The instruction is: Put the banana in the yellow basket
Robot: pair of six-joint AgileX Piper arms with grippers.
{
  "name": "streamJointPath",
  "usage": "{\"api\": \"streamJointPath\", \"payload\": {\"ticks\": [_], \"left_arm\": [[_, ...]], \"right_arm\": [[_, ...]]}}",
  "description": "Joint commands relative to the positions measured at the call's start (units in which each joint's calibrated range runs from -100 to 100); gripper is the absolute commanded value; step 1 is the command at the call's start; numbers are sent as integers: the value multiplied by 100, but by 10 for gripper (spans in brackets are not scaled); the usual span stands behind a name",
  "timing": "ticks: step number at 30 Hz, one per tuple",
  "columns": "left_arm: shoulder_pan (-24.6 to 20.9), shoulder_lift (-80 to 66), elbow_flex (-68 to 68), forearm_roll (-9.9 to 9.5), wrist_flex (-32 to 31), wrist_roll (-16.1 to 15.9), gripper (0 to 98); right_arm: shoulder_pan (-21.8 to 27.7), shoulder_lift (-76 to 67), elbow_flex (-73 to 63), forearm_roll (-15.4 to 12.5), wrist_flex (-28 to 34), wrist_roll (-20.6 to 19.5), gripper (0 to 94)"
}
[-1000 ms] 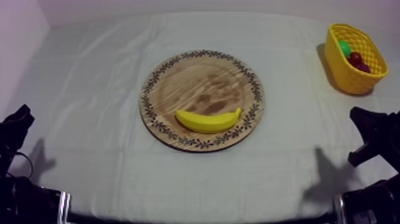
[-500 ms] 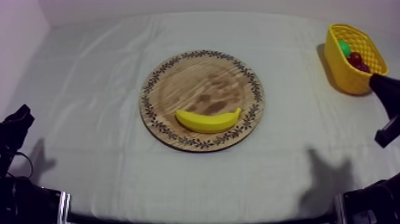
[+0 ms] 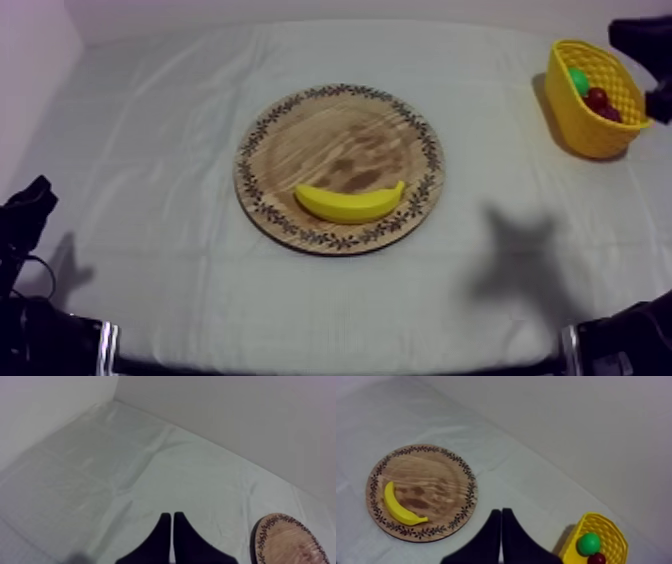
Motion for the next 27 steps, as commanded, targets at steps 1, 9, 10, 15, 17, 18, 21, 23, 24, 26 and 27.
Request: {"api": "streamJointPath", "payload": {"ticks": [1,9,10,15,17,18,21,23,24,26,27], "left_arm": [[-1,4,0,-2,0,1,1],[-1,4,0,-2,0,1,1],[-1,4,0,-2,0,1,1],[-1,4,0,-2,0,1,1],[-1,4,0,-2,0,1,1],[-1,4,0,-2,0,1,1],[-1,4,0,-2,0,1,1],[-1,4,0,-2,0,1,1],[-1,4,0,-2,0,1,1],[-1,4,0,-2,0,1,1],[-1,4,0,-2,0,1,1]], "right_arm": [[-15,970,-628,-72,297,133,5],[-293,2261,-1391,-51,1078,474,3],[-359,2384,-1433,-29,1122,491,3],[-726,2937,-1518,57,1211,606,3],[-920,3178,-1552,102,1221,624,3],[-1023,3308,-1579,128,1217,623,3],[-1290,3717,-1678,154,1186,642,3],[-1444,4006,-1776,161,1168,654,4],[-1518,4151,-1829,166,1153,657,5],[-1659,4423,-1922,169,1103,653,6],[-1728,4557,-1962,170,1071,652,7]]}}
